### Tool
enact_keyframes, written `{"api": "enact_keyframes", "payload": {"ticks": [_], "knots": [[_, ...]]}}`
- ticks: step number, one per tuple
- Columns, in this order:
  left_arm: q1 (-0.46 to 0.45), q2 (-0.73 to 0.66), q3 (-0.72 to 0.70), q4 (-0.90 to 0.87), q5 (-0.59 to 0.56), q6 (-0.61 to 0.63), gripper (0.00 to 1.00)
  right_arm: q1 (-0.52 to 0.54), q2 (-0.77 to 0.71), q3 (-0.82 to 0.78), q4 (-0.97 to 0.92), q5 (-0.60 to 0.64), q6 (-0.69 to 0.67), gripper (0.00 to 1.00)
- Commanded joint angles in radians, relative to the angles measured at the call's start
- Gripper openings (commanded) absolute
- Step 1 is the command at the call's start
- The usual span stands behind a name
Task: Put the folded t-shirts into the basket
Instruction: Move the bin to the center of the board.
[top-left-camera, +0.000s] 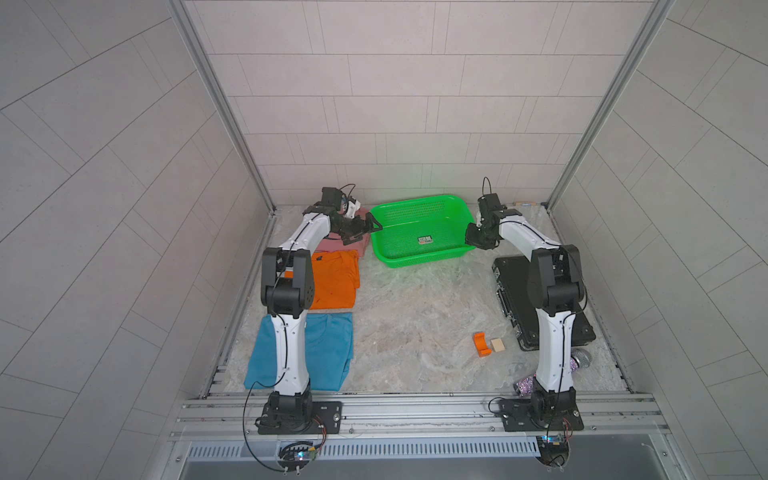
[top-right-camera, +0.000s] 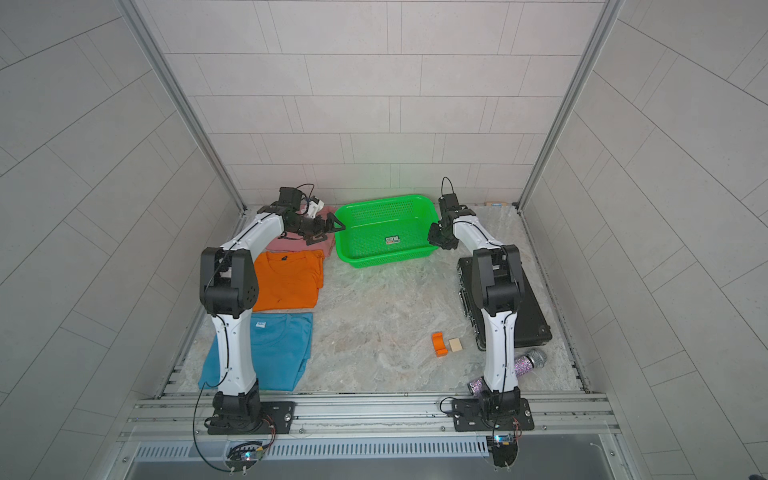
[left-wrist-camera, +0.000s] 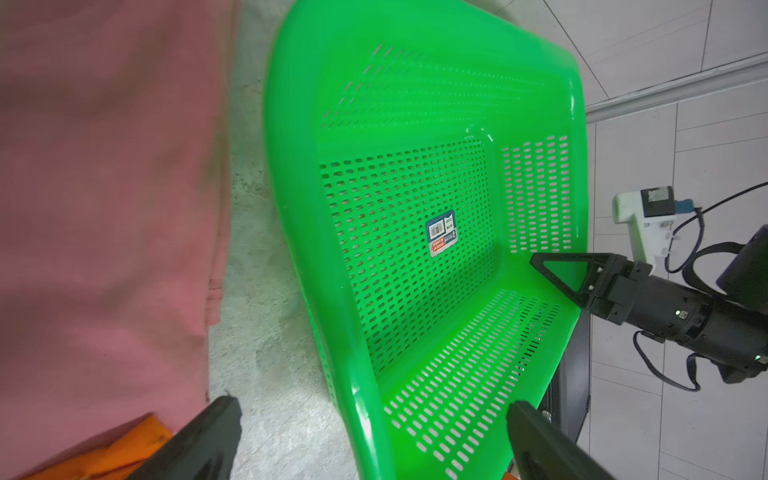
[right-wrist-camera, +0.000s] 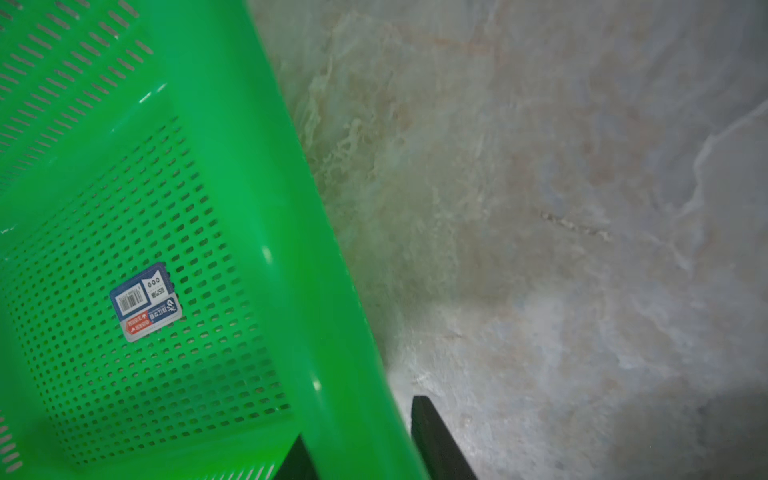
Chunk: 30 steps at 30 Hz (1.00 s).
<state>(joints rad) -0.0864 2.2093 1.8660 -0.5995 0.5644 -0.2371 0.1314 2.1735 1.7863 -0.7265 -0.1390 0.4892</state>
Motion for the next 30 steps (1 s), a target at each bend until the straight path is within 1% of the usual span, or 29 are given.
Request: {"api": "enact_keyframes", "payload": {"ticks": [1,5,8,11,14,20,25,28,30], "knots": [[-0.018,0.015,0.032,-0.034,0.033,0.003,1.00,0.002,-0.097,-0.066,0.034,-0.023,0.038,0.34],[-0.023,0.023,0.045,-0.028,0.024,-0.005,1.00,0.008,-0.190,-0.176,0.054,0.002,0.127,0.34],[-0.028,0.034,0.063,-0.030,0.018,-0.004,1.00,0.016,-0.253,-0.268,0.102,-0.007,0.254,0.34],[-0.032,0.052,0.087,-0.028,0.014,-0.004,1.00,0.040,-0.271,-0.311,0.129,-0.005,0.339,0.33],[-0.039,0.078,0.126,-0.041,0.002,0.004,1.00,0.071,-0.271,-0.336,0.167,-0.014,0.388,0.32],[-0.047,0.096,0.153,-0.052,-0.002,0.006,1.00,0.126,-0.295,-0.343,0.167,0.000,0.394,0.31],[-0.047,0.109,0.167,-0.051,0.008,-0.013,1.00,0.132,-0.349,-0.387,0.161,0.031,0.402,0.31],[-0.051,0.122,0.190,-0.061,-0.002,-0.010,1.00,0.132,-0.388,-0.434,0.190,0.047,0.398,0.35],[-0.052,0.128,0.195,-0.061,-0.005,-0.009,1.00,0.126,-0.392,-0.433,0.185,0.059,0.369,0.39]]}}
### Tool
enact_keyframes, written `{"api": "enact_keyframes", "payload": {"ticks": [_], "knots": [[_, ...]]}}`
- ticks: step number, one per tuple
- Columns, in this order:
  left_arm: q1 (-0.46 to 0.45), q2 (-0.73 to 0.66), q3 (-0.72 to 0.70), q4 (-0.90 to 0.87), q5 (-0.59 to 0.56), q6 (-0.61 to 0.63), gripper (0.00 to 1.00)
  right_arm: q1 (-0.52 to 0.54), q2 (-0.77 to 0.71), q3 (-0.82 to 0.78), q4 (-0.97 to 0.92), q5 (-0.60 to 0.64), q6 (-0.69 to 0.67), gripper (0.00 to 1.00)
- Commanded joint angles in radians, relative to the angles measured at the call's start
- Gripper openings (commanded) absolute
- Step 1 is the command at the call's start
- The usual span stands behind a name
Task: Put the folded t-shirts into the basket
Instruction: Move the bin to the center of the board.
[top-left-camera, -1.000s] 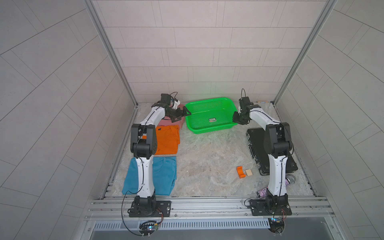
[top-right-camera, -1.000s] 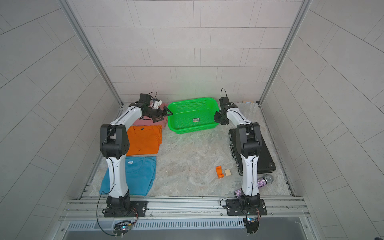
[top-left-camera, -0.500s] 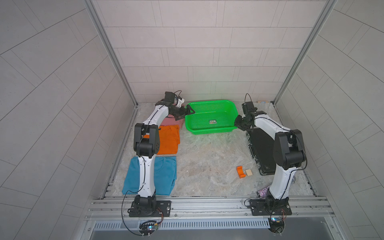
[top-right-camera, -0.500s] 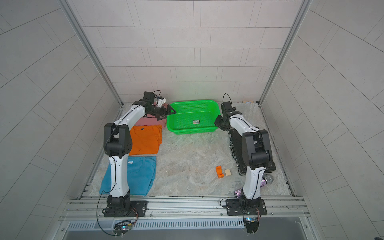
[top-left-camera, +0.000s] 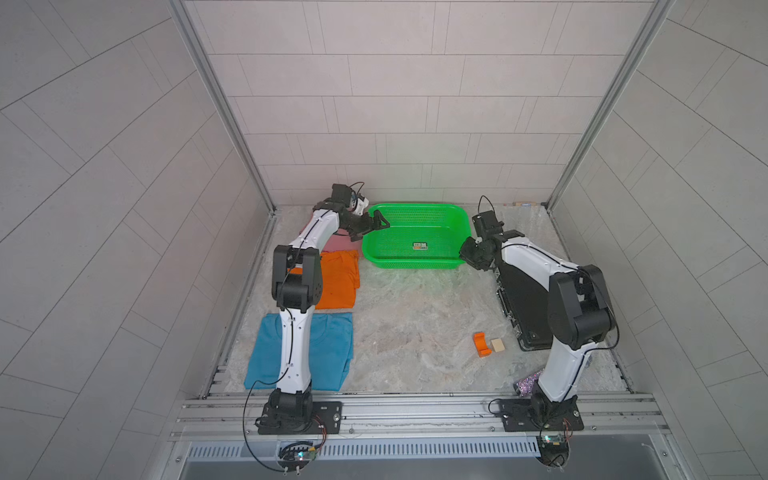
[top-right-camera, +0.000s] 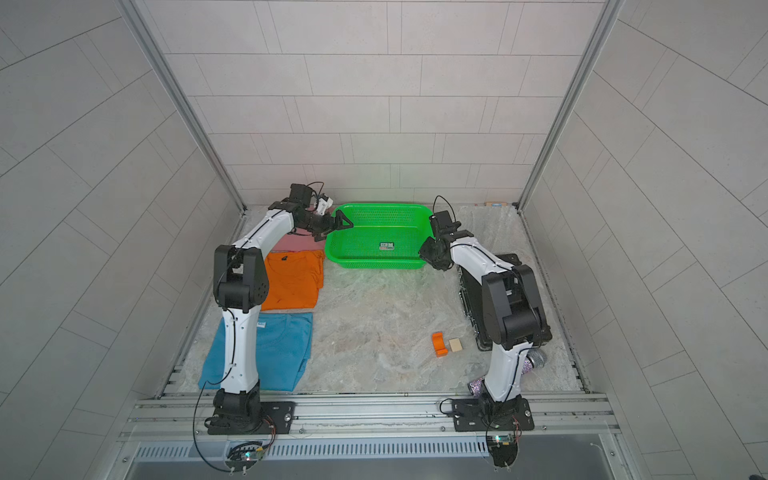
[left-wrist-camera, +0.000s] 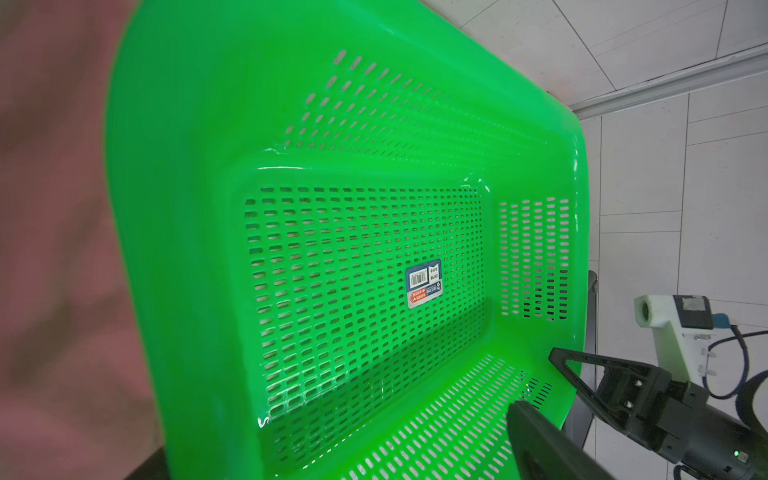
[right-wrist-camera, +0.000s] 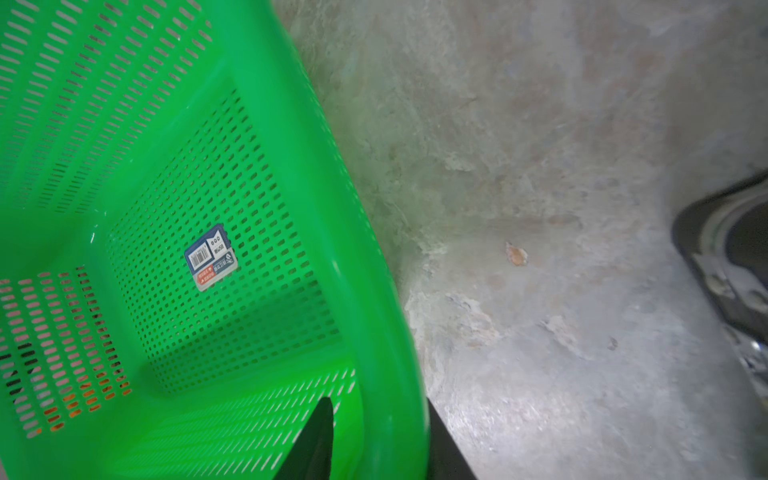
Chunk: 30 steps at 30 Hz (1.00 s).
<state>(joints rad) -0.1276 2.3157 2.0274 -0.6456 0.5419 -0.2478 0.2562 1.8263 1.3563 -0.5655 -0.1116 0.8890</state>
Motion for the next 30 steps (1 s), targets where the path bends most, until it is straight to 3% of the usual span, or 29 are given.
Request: {"api": "enact_keyframes", "payload": {"ticks": [1,6,11,21,25,30], "knots": [[-0.010,0.024,0.035,-0.015,0.017,0.000,1.00,-0.003,-0.043,0.001,0.019,0.026,-0.047,0.43],[-0.010,0.015,0.038,-0.034,-0.017,0.021,1.00,-0.028,-0.049,0.037,-0.016,0.018,-0.111,0.52],[0.009,-0.016,0.040,-0.080,-0.060,0.081,1.00,-0.040,-0.120,0.064,-0.089,0.089,-0.226,0.58],[0.074,-0.194,-0.033,-0.171,-0.154,0.248,1.00,-0.022,-0.416,-0.074,-0.100,0.151,-0.309,0.67],[0.128,-0.277,-0.029,-0.257,-0.177,0.268,1.00,0.049,-0.512,-0.137,-0.061,0.111,-0.333,0.67],[0.253,-0.408,-0.106,-0.424,-0.152,0.367,1.00,0.273,-0.593,-0.349,0.208,-0.044,-0.314,0.67]]}}
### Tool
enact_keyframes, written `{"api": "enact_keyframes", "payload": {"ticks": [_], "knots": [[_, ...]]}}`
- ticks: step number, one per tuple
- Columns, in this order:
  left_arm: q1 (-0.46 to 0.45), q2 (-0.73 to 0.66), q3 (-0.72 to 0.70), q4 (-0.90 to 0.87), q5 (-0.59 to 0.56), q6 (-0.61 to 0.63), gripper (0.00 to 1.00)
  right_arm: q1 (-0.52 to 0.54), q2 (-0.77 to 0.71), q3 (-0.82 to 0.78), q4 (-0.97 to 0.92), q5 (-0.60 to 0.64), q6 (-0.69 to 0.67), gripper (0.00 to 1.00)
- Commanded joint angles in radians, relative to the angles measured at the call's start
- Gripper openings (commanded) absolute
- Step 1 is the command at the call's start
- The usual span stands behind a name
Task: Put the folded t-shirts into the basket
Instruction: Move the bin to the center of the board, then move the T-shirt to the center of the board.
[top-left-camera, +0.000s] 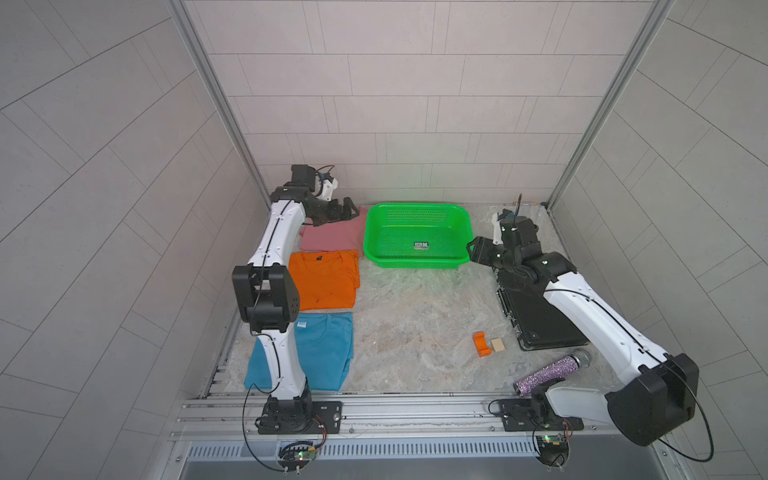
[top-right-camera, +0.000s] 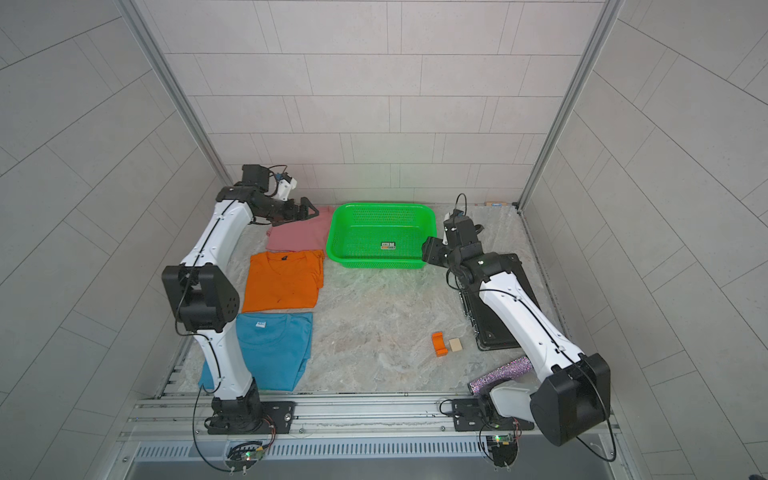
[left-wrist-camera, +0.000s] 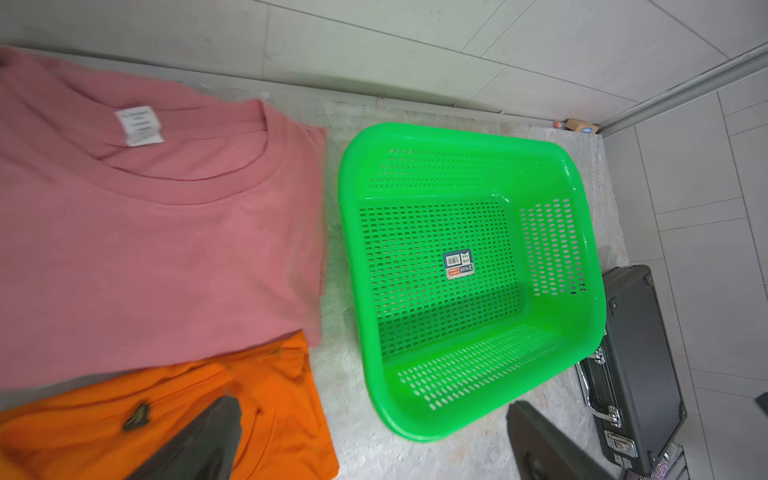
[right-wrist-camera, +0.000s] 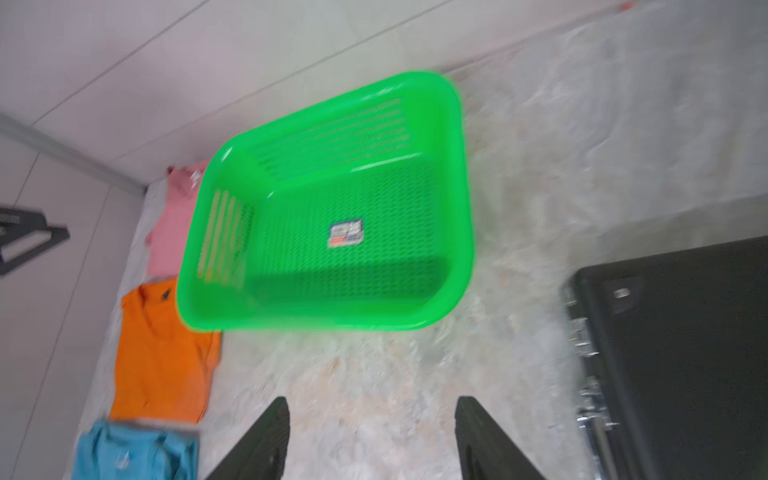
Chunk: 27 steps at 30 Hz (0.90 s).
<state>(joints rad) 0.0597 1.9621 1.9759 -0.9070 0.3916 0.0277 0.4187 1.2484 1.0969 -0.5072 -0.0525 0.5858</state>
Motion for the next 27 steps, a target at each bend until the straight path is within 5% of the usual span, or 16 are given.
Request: {"api": "enact_keyframes", "payload": {"ticks": [1,9,14,20,22,23,27], "knots": [[0.102,-0.077,-0.084,-0.187,0.000,0.115,1.00,0.172,-0.005,-0.116,0.196,-0.131,-0.021,0.67],[0.412,-0.317,-0.408,-0.270,0.014,0.264,1.00,0.565,0.345,0.014,0.284,-0.260,-0.292,0.66],[0.565,-0.433,-0.596,-0.215,-0.009,0.283,1.00,0.686,0.576,0.270,0.157,-0.246,-0.440,0.62],[0.609,-0.453,-0.627,-0.186,0.040,0.312,1.00,0.726,0.839,0.538,0.083,-0.451,-0.612,0.65],[0.609,-0.440,-0.614,-0.190,0.061,0.287,1.00,0.732,0.900,0.629,0.033,-0.454,-0.711,0.91],[0.610,-0.435,-0.611,-0.190,0.071,0.276,1.00,0.741,0.912,0.638,0.043,-0.435,-0.767,0.96],[0.610,-0.428,-0.606,-0.192,0.087,0.249,1.00,0.767,0.907,0.516,0.244,-0.400,-0.960,1.00]]}}
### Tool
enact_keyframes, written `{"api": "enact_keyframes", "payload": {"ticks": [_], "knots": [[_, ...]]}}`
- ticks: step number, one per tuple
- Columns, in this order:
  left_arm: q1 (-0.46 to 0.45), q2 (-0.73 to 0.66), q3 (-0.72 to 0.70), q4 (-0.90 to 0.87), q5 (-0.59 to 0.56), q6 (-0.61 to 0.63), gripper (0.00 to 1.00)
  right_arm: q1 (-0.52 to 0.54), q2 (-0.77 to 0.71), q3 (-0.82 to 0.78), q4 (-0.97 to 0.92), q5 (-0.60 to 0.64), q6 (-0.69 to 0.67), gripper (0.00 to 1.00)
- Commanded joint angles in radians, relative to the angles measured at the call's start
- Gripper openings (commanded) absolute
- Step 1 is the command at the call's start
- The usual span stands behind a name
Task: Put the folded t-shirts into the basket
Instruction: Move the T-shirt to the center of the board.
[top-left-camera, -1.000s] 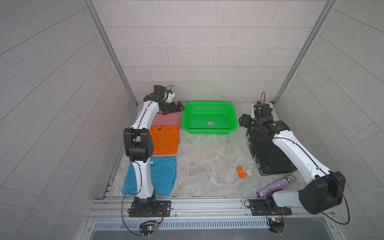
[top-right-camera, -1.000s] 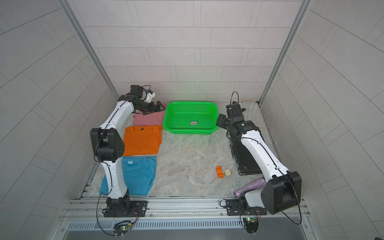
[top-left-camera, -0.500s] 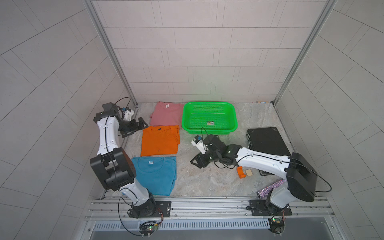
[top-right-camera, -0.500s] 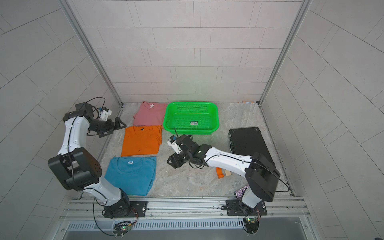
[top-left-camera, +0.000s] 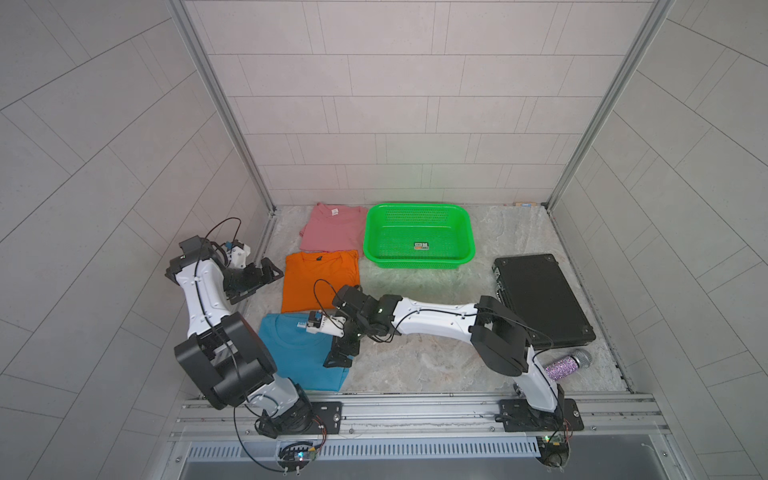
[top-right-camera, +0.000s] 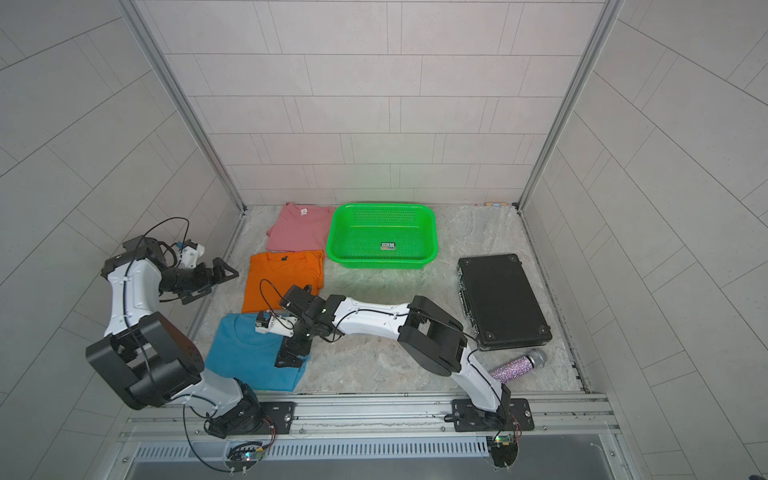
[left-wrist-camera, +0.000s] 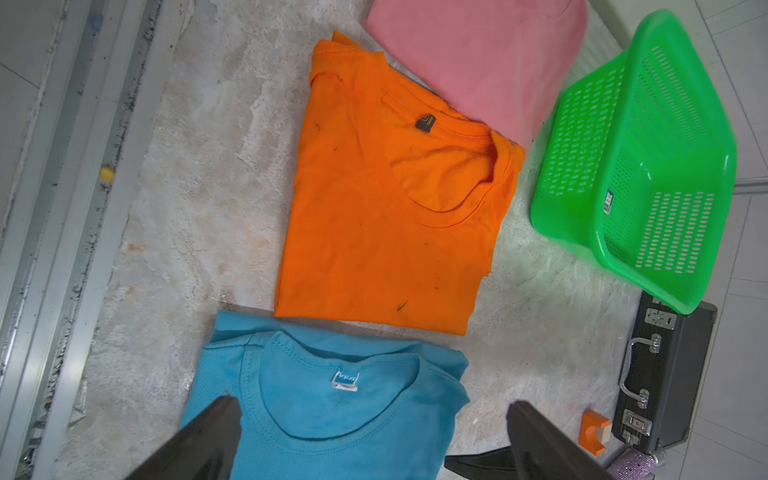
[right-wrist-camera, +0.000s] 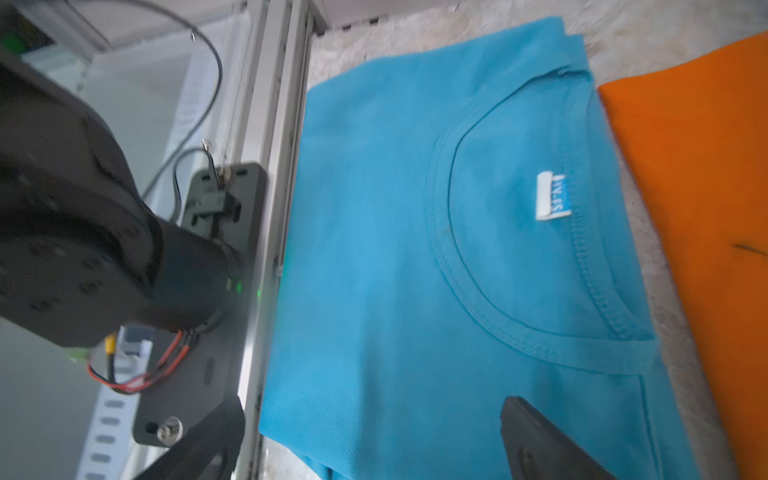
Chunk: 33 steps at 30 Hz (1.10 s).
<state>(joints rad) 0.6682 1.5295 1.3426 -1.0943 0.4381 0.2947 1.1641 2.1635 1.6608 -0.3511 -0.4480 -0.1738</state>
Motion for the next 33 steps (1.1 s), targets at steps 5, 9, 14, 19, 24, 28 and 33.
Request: {"api": "enact_keyframes", "payload": {"ticks": [5,9,14,19,24,28,33], "knots": [[0.002,0.004,0.019,0.002,0.032,-0.040,1.00,0.027,0.064,-0.028,0.136,-0.018,-0.251,1.00],[0.002,0.012,0.007,0.013,0.061,-0.067,1.00,0.029,0.096,-0.035,0.069,0.027,-0.299,1.00],[0.002,0.032,0.011,0.022,0.053,-0.123,1.00,0.013,0.105,-0.090,-0.049,0.074,-0.373,0.99],[0.002,0.035,0.020,0.019,0.059,-0.113,1.00,-0.030,-0.007,-0.269,-0.084,0.085,-0.425,0.97],[0.002,0.028,-0.009,0.043,0.047,-0.089,1.00,-0.094,-0.134,-0.422,-0.218,0.042,-0.500,0.97],[0.000,0.022,-0.040,0.049,0.073,-0.054,1.00,-0.120,-0.250,-0.596,-0.263,0.142,-0.594,0.98],[-0.014,-0.026,-0.107,0.093,0.061,-0.014,1.00,-0.136,-0.420,-0.618,-0.253,0.170,-0.573,1.00]]}}
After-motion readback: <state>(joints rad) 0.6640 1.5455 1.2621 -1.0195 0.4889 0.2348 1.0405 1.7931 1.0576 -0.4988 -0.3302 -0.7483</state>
